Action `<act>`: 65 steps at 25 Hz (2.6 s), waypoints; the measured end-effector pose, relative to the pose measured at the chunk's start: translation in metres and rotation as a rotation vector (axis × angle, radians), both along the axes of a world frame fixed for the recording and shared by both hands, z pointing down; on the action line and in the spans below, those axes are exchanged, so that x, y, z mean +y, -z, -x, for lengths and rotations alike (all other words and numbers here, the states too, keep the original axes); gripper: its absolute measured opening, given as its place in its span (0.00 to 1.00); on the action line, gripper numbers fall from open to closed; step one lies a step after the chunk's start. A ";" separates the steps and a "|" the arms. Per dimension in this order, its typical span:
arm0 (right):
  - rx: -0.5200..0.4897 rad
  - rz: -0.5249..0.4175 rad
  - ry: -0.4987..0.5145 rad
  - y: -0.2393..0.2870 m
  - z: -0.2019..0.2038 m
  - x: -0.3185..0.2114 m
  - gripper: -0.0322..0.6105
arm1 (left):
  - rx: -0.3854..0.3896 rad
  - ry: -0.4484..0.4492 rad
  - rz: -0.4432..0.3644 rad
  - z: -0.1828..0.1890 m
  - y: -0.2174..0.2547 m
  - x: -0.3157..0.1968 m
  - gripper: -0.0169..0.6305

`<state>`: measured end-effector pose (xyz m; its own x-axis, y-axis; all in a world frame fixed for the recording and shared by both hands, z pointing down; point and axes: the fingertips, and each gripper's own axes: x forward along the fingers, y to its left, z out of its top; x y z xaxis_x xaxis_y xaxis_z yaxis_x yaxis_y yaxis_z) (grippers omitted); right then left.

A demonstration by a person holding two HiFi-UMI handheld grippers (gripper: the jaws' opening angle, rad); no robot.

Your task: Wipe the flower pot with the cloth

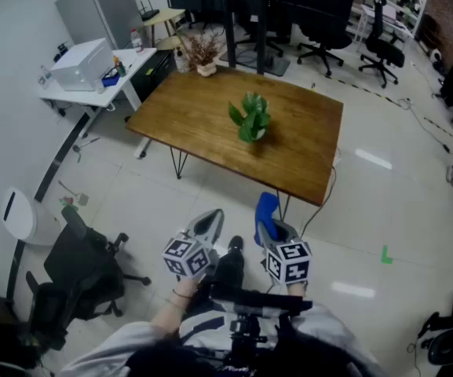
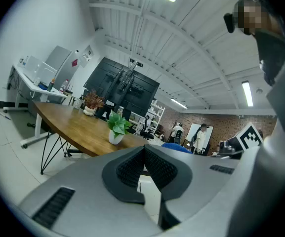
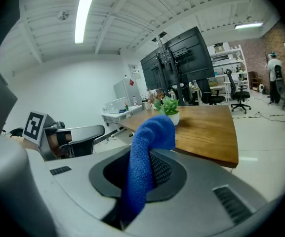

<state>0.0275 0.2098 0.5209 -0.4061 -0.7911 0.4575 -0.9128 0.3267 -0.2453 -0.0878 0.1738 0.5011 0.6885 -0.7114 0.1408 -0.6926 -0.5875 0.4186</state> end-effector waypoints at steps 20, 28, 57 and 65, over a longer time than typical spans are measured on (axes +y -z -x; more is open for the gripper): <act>0.050 0.112 -0.195 -0.027 -0.044 -0.205 0.14 | 0.003 -0.095 0.100 -0.030 -0.051 -0.270 0.04; 0.123 0.199 -0.192 -0.041 -0.061 -0.211 0.14 | -0.015 -0.115 0.178 -0.052 -0.090 -0.295 0.04; 0.394 0.204 0.429 -0.113 -0.062 -0.356 0.14 | 0.112 0.004 0.206 -0.070 -0.106 -0.373 0.04; 0.365 0.248 0.490 -0.127 -0.034 -0.343 0.14 | 0.118 -0.005 0.203 -0.070 -0.112 -0.409 0.04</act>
